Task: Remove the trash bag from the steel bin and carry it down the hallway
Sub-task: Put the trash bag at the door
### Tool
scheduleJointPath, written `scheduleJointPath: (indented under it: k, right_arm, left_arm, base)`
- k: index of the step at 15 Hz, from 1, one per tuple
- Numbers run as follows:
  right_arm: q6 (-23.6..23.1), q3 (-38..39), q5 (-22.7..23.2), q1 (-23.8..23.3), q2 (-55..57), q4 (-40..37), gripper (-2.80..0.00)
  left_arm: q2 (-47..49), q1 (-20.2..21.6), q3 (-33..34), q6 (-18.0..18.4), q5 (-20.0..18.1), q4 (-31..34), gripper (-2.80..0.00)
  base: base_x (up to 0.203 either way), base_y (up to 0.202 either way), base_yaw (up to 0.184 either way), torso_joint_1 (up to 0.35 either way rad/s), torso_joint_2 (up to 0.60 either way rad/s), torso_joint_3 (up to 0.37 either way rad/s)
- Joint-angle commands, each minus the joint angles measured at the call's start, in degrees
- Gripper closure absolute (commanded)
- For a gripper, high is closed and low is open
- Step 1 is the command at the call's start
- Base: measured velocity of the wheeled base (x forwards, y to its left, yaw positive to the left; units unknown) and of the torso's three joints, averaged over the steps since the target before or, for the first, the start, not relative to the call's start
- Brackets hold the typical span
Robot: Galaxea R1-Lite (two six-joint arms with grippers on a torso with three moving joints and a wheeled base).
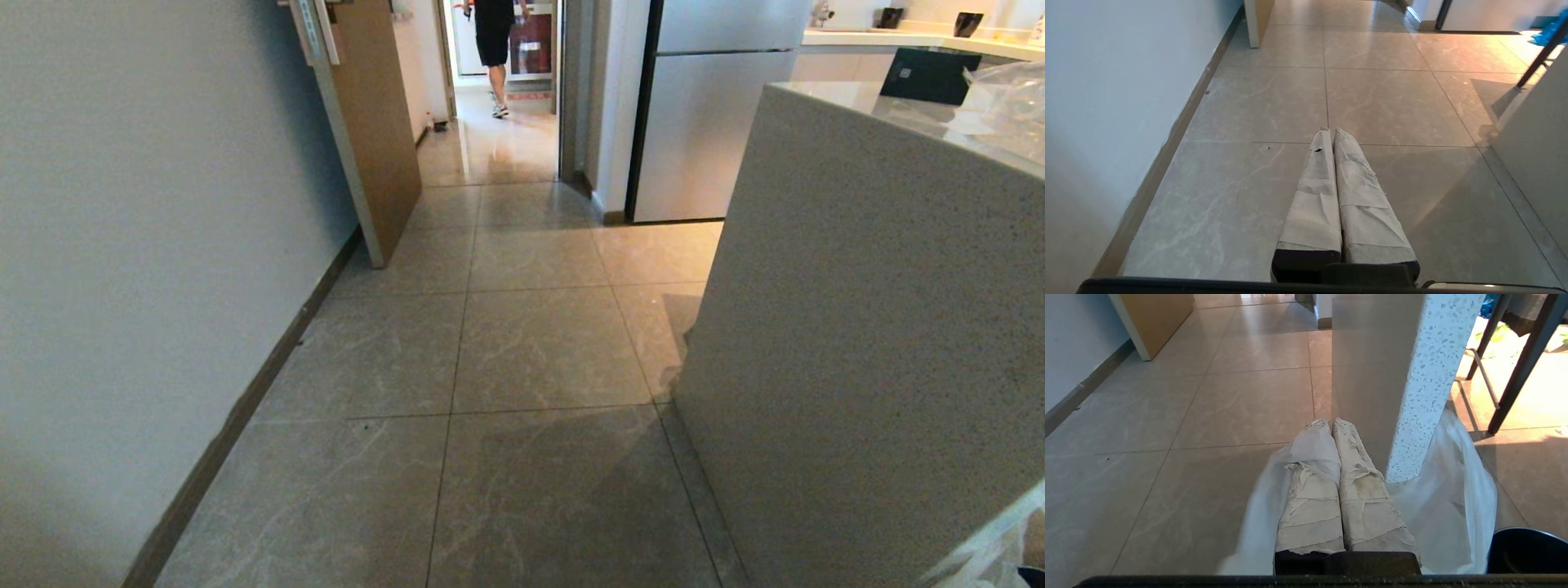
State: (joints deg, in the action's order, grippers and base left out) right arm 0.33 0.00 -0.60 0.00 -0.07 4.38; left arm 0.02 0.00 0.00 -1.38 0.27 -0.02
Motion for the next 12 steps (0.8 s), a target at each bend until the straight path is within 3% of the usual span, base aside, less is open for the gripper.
scheduleJointPath:
  k: [1, 3, 12]
  right_arm:
    - [0.0, 1.8, 0.0, 0.0, 0.0, 0.0, 0.00]
    - [0.0, 1.8, 0.0, 0.0, 0.0, 0.0, 0.00]
    - [0.0, 1.8, 0.0, 0.0, 0.0, 0.0, 0.00]
  left_arm:
    - [0.0, 0.0, 0.0, 0.0, 0.0, -0.1, 0.00]
    - [0.0, 0.0, 0.1, -0.1, 0.0, -0.1, 0.00]
    - [-0.1, 0.0, 0.0, -0.1, 0.0, -0.1, 0.00]
  base:
    - [0.000, 0.000, 0.000, 0.000, 0.00, 0.000]
    - [0.050, 0.000, -0.001, 0.001, 0.00, 0.006]
    - [0.188, 0.000, 0.000, 0.003, 0.00, 0.004]
